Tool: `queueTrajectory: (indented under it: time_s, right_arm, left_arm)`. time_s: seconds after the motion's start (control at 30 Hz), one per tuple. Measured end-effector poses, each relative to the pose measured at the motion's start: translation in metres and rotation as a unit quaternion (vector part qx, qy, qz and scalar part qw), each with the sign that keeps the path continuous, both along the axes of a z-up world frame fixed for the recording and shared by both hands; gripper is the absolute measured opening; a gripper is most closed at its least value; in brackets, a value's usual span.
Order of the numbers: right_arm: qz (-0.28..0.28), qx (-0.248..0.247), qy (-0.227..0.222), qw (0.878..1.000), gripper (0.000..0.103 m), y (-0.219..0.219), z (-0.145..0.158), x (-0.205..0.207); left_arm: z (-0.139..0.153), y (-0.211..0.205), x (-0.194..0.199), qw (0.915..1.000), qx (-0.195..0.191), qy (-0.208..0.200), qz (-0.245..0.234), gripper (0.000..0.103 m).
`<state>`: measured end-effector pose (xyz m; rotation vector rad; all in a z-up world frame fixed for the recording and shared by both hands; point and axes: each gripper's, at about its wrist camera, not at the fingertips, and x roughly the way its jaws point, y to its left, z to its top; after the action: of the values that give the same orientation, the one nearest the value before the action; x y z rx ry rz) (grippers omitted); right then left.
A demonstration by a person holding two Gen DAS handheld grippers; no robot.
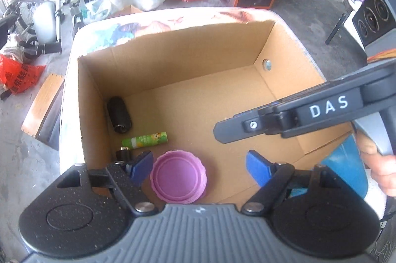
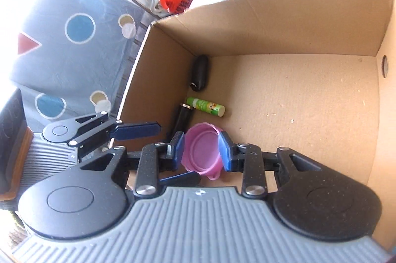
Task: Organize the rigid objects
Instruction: 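Withdraw the right gripper from the box toward the black tape roll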
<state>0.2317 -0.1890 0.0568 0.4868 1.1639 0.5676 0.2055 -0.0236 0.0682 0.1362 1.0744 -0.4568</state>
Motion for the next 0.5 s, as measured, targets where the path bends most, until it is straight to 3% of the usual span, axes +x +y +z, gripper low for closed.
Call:
queueTrajectory:
  time_s: [0.13, 0.27, 0.37, 0.5]
  right_arm:
    - [-0.03, 0.013, -0.062, 0.998, 0.031, -0.029, 0.036, -0.035]
    - [-0.052, 0.017, -0.13, 0.99, 0.035, -0.056, 0.07, -0.089]
    - [-0.067, 0.031, -0.174, 0.982, 0.043, -0.075, 0.087, -0.138]
    - [-0.087, 0.02, -0.216, 0.972, 0.053, -0.091, 0.088, -0.201]
  left_arm:
    - [0.034, 0.006, -0.029, 0.9977, -0.049, -0.043, -0.017, 0.091]
    - [0.059, 0.005, -0.072, 0.9891, -0.101, -0.089, -0.06, 0.097]
    - [0.058, 0.0, -0.108, 0.9844, -0.103, -0.118, -0.08, 0.099]
    - [0.034, -0.017, -0.153, 0.9821, -0.083, -0.144, -0.089, 0.103]
